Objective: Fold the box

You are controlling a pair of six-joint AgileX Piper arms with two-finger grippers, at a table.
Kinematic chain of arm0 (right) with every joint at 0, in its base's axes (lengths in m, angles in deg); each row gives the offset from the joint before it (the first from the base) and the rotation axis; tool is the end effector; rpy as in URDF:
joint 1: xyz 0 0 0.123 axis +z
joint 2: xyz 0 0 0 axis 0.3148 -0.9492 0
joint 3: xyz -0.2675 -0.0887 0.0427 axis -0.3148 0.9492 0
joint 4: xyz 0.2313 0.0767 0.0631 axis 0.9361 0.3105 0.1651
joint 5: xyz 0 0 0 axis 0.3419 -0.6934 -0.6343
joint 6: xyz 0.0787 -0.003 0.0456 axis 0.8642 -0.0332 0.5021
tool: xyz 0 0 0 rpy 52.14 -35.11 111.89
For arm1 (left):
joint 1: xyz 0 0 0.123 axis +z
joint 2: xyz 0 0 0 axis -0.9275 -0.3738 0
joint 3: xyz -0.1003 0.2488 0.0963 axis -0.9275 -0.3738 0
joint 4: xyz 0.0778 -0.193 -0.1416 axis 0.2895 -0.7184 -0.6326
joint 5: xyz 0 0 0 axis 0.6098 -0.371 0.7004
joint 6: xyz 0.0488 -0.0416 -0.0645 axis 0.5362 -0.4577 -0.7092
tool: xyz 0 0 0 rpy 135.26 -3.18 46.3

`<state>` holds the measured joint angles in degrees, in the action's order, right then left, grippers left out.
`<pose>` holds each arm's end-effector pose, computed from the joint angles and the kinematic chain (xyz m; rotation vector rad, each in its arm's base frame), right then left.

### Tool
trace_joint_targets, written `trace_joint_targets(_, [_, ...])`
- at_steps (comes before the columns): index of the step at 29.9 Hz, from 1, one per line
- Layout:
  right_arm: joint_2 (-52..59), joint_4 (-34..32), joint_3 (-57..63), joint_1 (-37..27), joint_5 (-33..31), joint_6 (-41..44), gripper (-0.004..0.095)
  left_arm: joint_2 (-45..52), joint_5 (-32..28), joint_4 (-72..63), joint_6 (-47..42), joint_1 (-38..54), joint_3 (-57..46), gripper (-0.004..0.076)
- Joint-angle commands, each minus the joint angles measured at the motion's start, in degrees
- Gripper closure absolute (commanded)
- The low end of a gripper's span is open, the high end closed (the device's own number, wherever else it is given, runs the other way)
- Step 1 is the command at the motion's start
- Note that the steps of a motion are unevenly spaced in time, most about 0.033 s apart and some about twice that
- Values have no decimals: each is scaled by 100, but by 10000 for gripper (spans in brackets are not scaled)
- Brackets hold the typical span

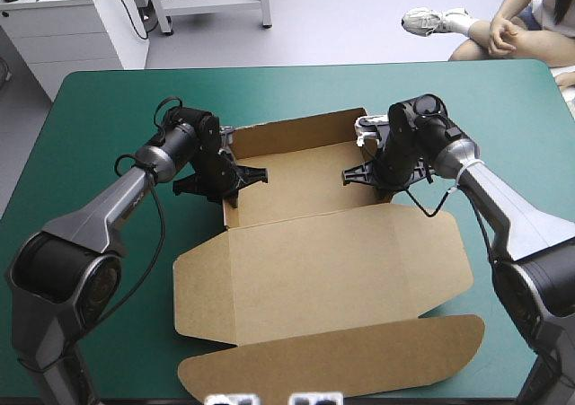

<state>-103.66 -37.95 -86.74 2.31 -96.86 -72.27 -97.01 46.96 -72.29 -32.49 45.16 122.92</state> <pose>0.3557 0.1373 0.2879 -0.2009 2.9084 0.1500 0.3559 -0.1623 0.2518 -0.0224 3.0394 -0.2635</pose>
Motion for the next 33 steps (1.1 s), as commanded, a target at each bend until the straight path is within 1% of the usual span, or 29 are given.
trace_joint_targets(1, [314, 126, -168, -79, 183, -30, 928, 137, 359, 76, 83, -17, 126, 716])
trace_joint_targets(8, [314, 126, -168, -79, 71, -74, 928, 38, 234, -84, 214, -17, 234, 716])
trace_joint_targets(13, [314, 179, -168, -79, -117, -74, 928, -78, 541, -73, 214, -17, 884, 716])
trace_joint_targets(18, [314, 357, -168, -59, -248, -74, 928, -129, 561, -87, 255, -17, 1333, 716])
trace_joint_targets(25, [314, 445, -168, -59, -224, -74, 928, -261, 561, -138, 362, -17, 1376, 716])
trace_joint_targets(33, [314, 445, -168, -59, 135, -74, 928, -321, 561, -82, 530, -17, 1376, 716])
